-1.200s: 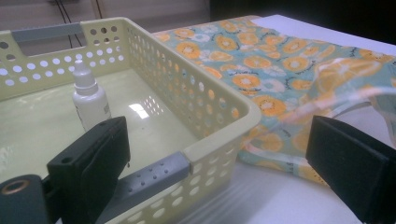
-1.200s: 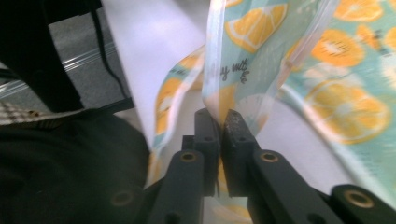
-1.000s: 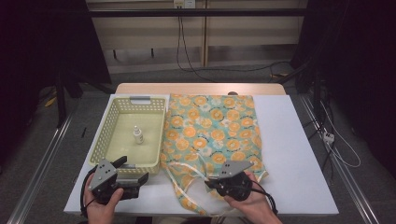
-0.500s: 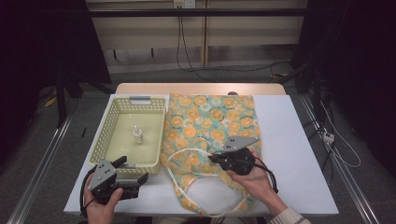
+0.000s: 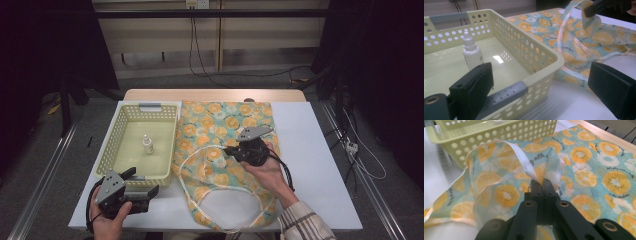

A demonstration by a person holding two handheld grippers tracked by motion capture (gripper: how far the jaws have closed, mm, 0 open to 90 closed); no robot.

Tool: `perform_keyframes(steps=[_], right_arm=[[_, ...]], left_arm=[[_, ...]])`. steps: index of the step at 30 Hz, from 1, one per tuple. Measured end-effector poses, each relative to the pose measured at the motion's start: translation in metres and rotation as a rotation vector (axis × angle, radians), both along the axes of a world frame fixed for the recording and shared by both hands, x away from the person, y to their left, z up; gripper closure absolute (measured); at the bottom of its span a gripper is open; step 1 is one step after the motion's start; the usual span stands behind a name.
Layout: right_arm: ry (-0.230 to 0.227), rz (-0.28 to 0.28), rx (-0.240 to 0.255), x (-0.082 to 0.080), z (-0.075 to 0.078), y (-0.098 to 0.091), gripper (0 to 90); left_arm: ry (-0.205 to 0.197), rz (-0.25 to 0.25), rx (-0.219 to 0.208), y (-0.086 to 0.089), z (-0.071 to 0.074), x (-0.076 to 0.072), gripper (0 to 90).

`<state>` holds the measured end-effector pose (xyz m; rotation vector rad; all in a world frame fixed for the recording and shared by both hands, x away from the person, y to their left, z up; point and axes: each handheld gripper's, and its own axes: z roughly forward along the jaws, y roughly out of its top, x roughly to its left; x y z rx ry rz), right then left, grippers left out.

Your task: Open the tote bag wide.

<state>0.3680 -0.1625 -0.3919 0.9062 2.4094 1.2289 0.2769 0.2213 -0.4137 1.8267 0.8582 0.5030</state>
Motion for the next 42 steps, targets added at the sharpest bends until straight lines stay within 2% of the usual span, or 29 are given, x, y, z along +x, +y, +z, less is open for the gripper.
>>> perform_keyframes(steps=[6, 11, 15, 20, 29, 31, 34, 37, 42], right_arm=[[-0.012, -0.013, -0.014, 0.019, 0.004, 0.004, 90.0], [-0.016, -0.041, -0.004, 0.037, 0.007, 0.002, 90.0], [0.013, -0.053, -0.018, 0.046, -0.005, 0.001, 90.0], [0.048, -0.058, -0.031, 0.050, -0.019, 0.000, 89.4], [0.058, -0.084, -0.014, 0.040, -0.019, -0.006, 60.7], [0.053, -0.079, -0.003, 0.035, -0.018, -0.009, 56.7], [0.063, -0.067, -0.012, 0.028, -0.018, -0.010, 47.3], [0.093, -0.066, -0.010, 0.021, -0.019, -0.010, 38.1], [0.084, -0.065, 0.000, 0.006, -0.022, -0.010, 29.7]], left_arm=[[-0.002, 0.002, -0.001, 0.001, 0.000, 0.000, 6.2], [-0.002, 0.003, -0.004, 0.001, 0.000, 0.000, 6.2], [-0.004, 0.003, -0.004, 0.002, 0.000, 0.000, 6.2], [-0.002, 0.003, -0.005, 0.002, 0.000, 0.000, 6.2], [-0.004, 0.001, -0.004, 0.002, 0.000, 0.000, 6.2], [-0.001, 0.001, -0.003, 0.001, 0.000, 0.000, 6.2], [-0.002, -0.001, 0.002, 0.001, 0.000, 0.000, 6.2], [-0.001, 0.002, 0.000, 0.001, 0.000, 0.000, 6.2], [0.002, 0.004, 0.000, 0.001, -0.001, 0.000, 6.2]])
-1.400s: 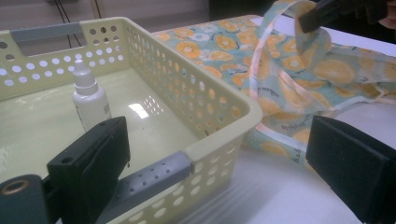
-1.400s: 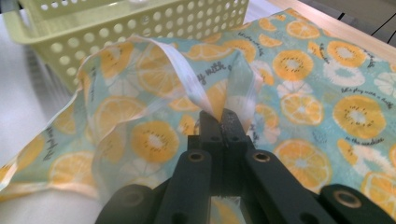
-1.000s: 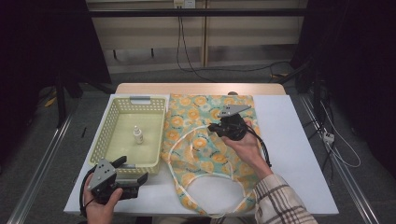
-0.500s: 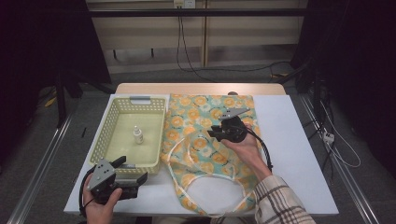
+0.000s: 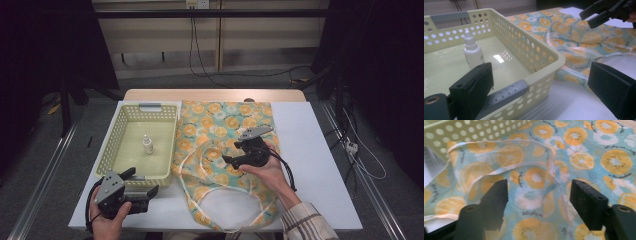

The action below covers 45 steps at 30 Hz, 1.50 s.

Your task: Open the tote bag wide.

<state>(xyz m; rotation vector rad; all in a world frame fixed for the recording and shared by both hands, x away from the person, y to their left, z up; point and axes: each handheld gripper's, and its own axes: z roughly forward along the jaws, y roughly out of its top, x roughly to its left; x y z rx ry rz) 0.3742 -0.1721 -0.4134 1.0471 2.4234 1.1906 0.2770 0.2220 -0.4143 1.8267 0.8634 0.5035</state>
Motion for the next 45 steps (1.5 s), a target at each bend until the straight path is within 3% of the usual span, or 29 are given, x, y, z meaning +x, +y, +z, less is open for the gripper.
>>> perform_keyframes(steps=[10, 15, 19, 23, 27, 32, 36, 45], right_arm=[[-0.053, 0.020, 0.008, -0.030, -0.002, 0.003, 21.7], [0.024, 0.079, -0.003, -0.039, -0.013, 0.008, 27.3], [0.051, 0.081, -0.018, -0.044, -0.019, 0.012, 27.4], [0.075, 0.122, -0.049, -0.048, -0.025, 0.020, 32.9], [0.093, 0.148, -0.093, -0.049, -0.031, 0.029, 32.0], [0.091, 0.172, -0.102, -0.050, -0.033, 0.037, 32.7], [0.074, 0.162, -0.141, -0.051, -0.035, 0.039, 43.3], [0.052, 0.129, -0.161, -0.049, -0.036, 0.032, 66.5]], left_arm=[[-0.002, 0.000, 0.001, 0.001, 0.000, 0.000, 6.2], [-0.004, 0.000, -0.009, 0.002, 0.001, -0.001, 6.2], [-0.007, -0.002, -0.011, 0.004, 0.002, 0.000, 6.2], [-0.009, -0.001, -0.007, 0.003, 0.002, -0.001, 6.2], [-0.008, -0.002, -0.012, 0.004, 0.002, -0.001, 6.2], [-0.007, -0.002, -0.007, 0.004, 0.002, -0.002, 6.2], [-0.004, 0.002, -0.009, 0.004, 0.002, -0.002, 6.2], [-0.002, -0.001, -0.009, 0.004, 0.001, -0.002, 6.2]])
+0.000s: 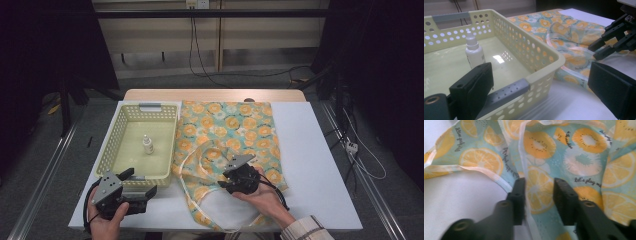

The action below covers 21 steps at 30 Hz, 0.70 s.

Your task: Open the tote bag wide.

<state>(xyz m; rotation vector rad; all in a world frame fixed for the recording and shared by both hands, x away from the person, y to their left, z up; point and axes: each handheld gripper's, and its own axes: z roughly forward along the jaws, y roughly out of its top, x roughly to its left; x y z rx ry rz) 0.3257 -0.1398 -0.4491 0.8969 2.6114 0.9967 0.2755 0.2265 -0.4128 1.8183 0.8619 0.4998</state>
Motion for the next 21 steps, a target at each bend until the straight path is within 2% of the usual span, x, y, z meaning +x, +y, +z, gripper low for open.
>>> perform_keyframes(steps=[5, 9, 18, 21], right_arm=[[0.009, -0.001, -0.025, -0.005, -0.002, -0.008, 68.0], [0.019, -0.022, -0.009, -0.006, -0.004, -0.014, 73.3], [0.020, -0.037, 0.010, -0.001, -0.006, -0.012, 90.0], [0.019, -0.040, 0.013, 0.000, -0.006, -0.012, 90.0]], left_arm=[[0.001, 0.000, 0.004, -0.001, -0.001, 0.000, 6.2], [0.002, 0.001, 0.004, -0.001, -0.001, 0.000, 6.2], [0.002, -0.002, 0.008, 0.000, -0.001, 0.001, 6.2], [0.005, 0.000, 0.006, 0.000, -0.001, 0.000, 6.2]])
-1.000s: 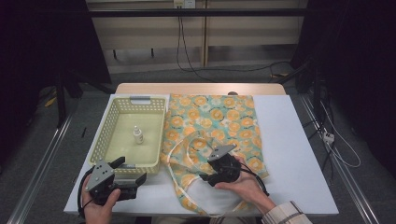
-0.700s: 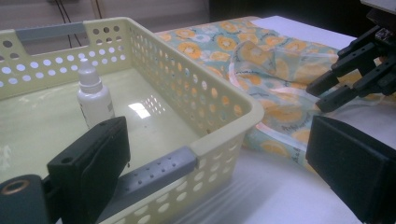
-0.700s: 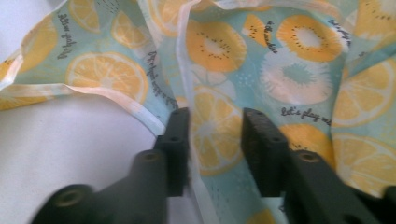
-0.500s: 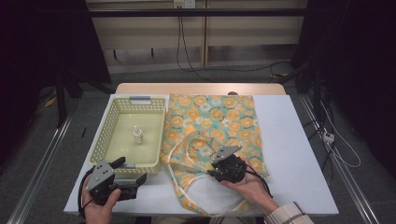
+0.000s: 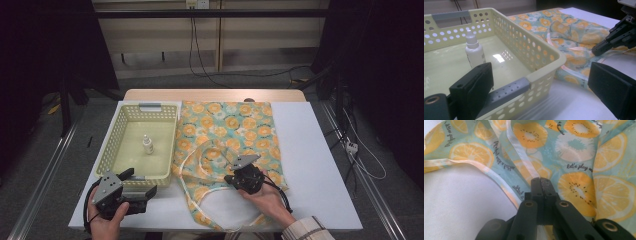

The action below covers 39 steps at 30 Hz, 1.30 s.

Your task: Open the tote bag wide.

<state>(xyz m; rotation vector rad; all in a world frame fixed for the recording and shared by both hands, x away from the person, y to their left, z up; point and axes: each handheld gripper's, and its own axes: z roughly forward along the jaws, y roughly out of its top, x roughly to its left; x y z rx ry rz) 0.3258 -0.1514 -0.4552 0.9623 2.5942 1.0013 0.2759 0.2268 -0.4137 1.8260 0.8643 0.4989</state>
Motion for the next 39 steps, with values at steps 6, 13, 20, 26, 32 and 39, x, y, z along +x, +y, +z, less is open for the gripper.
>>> perform_keyframes(steps=[6, 13, 20, 26, 32, 39], right_arm=[[-0.017, -0.021, 0.053, 0.001, 0.008, -0.005, 90.0], [-0.074, -0.043, 0.111, 0.003, 0.023, -0.011, 90.0], [-0.116, -0.057, 0.157, 0.006, 0.036, -0.016, 90.0], [-0.148, -0.069, 0.182, 0.011, 0.046, -0.018, 90.0], [-0.177, -0.064, 0.212, 0.020, 0.060, -0.019, 90.0], [-0.225, -0.067, 0.247, 0.030, 0.079, -0.020, 90.0]], left_arm=[[-0.001, 0.005, -0.004, 0.001, 0.000, 0.000, 6.2], [-0.002, 0.008, -0.002, 0.001, 0.000, 0.000, 6.2], [-0.004, 0.009, 0.004, 0.003, 0.001, 0.000, 6.2], [-0.005, 0.018, -0.001, 0.005, 0.001, 0.000, 6.1], [0.000, 0.019, 0.001, 0.006, 0.000, 0.000, 6.1], [0.006, 0.021, -0.002, 0.007, -0.001, 0.001, 6.1]])
